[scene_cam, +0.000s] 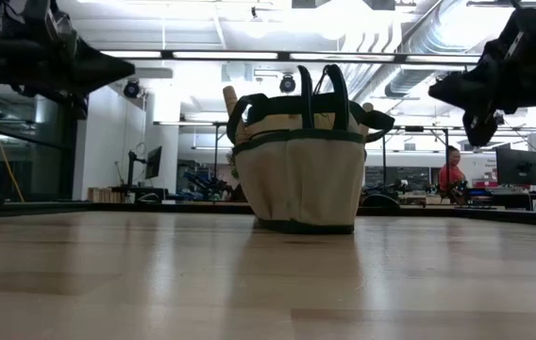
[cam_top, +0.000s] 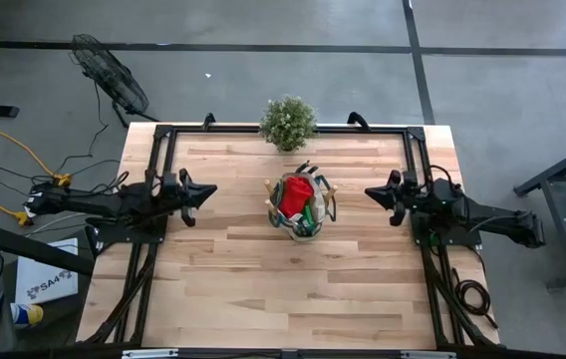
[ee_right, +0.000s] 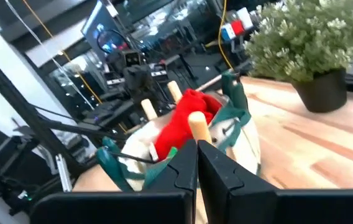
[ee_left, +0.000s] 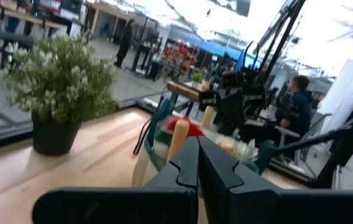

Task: Pick & Place Garden tools in Gardening bag
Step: Return to Home Position

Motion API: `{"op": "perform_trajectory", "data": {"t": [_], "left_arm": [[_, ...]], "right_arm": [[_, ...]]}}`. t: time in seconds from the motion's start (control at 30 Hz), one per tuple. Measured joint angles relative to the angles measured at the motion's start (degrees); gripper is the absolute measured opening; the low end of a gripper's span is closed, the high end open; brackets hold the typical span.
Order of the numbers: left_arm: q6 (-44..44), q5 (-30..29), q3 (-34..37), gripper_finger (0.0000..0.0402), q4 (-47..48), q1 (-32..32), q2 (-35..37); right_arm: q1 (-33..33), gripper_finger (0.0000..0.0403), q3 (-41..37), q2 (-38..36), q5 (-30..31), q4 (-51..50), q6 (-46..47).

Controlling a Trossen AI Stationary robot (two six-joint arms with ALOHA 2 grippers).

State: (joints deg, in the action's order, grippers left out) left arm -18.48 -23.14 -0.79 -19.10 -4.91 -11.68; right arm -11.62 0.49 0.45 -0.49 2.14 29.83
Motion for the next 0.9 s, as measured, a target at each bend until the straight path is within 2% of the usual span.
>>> {"op": "perform_trajectory", "data": {"t": [0.37, 0.63, 0.9], "left_arm": [[-3.7, 3.5, 0.1, 0.0000, 5.0, 0.0, 0.0], [-4.0, 3.5, -0.3, 0.0000, 16.5, 0.0, 0.0], [-4.0, 3.8, -0.4, 0.0000, 16.7, 0.0, -0.5]], "right_arm": [[0.0, 0.0003, 0.0, 0.3, -1.1, -0.7, 0.4], [0.0, 0.0003, 0.0, 0.5, -1.1, -0.8, -0.1], [0.0, 0.0003, 0.0, 0.5, -1.1, -0.9, -0.1]]}}
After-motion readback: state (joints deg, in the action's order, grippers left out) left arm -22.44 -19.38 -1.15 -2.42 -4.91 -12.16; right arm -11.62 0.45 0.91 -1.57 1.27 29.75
